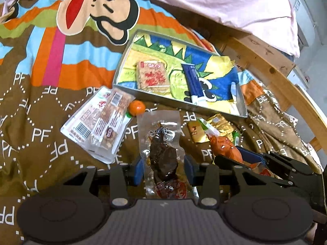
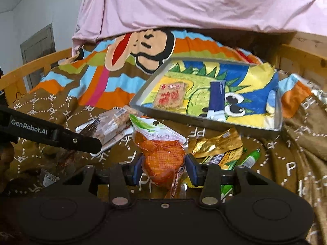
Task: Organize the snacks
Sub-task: 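Grasp the orange spicy-snack bag with the right tool while the left tool grasps the jerky packet, then lift the orange bag and jerky packet and carry both over the tray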
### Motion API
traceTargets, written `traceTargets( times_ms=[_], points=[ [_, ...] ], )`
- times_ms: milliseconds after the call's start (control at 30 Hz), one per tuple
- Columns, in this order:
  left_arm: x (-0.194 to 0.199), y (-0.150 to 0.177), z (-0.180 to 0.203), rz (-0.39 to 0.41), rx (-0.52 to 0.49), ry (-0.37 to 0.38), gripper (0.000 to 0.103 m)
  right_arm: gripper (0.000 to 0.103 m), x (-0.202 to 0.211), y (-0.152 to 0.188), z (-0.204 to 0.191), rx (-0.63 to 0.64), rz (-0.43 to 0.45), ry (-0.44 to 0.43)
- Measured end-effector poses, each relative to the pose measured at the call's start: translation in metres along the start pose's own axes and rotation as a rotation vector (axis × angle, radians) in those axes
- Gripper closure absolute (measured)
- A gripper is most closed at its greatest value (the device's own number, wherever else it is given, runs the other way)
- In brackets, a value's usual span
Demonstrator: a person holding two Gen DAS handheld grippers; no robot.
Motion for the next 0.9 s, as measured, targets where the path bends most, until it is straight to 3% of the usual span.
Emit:
traceTargets(
  times_ms=[433, 700, 900],
  points=[
    [-0.001, -0.037, 0.014, 0.05, -0.03, -0.003, 0.058, 0.057, 0.006, -0.033, 0.018, -0.02, 0.093, 0.008],
    [-0.024, -0.095, 0.023, 0.102, -0.089, -0.011, 0.058, 0.057, -0.023, -0.073, 0.058, -0.043, 0.156, 0.037],
    [-0.066, -0.145, 0.032, 0.132, -0.121, 0.001, 0.058, 0.057, -0.052, -0.1, 0.097, -0.085, 0.191, 0.067]
  ],
)
Point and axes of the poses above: each gripper's, at about its wrist camera, not at the fingertips, and x roughly against the way its jaws point, z to its right, y to its underside, the point moved 10 cm from there along -x, roughly the way its jaws point, and after that the axes turned 6 degrees about -z, right-handed, at the moved point
